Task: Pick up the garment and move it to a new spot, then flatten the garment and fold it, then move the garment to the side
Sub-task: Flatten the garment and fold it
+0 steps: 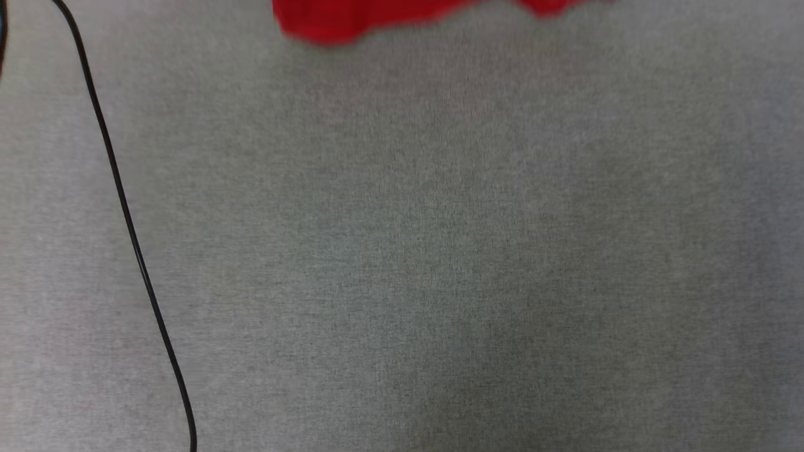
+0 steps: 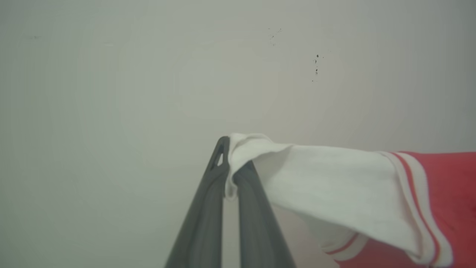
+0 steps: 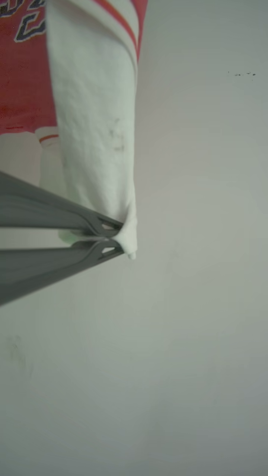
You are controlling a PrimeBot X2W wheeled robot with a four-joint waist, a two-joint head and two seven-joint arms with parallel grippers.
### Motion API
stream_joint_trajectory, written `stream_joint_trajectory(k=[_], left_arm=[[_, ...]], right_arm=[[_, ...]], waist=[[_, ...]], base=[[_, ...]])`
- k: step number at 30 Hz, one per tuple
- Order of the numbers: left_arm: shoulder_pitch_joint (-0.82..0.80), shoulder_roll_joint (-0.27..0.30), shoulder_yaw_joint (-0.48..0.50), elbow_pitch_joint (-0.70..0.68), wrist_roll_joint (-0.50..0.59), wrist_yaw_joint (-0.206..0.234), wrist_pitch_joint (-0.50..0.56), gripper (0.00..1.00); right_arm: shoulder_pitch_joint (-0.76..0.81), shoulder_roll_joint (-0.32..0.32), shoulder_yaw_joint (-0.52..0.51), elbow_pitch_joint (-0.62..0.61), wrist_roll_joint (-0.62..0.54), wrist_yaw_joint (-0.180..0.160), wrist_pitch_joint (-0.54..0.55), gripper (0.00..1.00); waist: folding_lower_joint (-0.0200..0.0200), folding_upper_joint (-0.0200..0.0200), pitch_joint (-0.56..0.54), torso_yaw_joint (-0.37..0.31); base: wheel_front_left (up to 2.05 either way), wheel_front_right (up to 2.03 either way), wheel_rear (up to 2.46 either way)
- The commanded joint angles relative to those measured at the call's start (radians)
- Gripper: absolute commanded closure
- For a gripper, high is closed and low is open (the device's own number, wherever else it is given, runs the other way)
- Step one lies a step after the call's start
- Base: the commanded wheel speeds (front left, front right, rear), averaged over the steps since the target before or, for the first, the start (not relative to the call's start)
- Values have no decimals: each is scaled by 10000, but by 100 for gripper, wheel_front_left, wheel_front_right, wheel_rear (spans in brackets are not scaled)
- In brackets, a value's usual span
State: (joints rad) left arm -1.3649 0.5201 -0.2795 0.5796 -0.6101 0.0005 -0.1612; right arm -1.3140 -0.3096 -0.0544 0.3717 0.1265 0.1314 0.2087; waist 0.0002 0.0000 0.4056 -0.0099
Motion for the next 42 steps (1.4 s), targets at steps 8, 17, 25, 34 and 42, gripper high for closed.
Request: stream_joint_trajectory(k=[8,17,25,34,42], left_arm=[[-948,-222,-61,1451,-36,-448,-473,100],[2,-675,-197,3359,-350,-992,-863,100],[1967,-931,-100,4206,-954,-1275,-1034,100],[5389,-883,710,2881,-996,-1295,-1060,100],[8795,-1275,1773,1083,-671,-847,-1063,100]], right_arm=[[-1290,348,398,1692,-104,-12,-793,100],[-572,1014,570,3942,274,-12,-1834,100],[1176,1132,715,5494,1024,-12,-2517,100],[4154,791,1001,5353,1874,-16,-3074,100],[7209,460,908,4246,2353,-17,-2946,100]], waist=[[-2,0,1194,-35],[-2,0,1456,1],[-2,0,614,45],[-2,0,-961,129],[-2,0,-2272,230]], base=[[0,0,0],[0,0,0],[0,0,0],[0,0,0],[0,0,0]])
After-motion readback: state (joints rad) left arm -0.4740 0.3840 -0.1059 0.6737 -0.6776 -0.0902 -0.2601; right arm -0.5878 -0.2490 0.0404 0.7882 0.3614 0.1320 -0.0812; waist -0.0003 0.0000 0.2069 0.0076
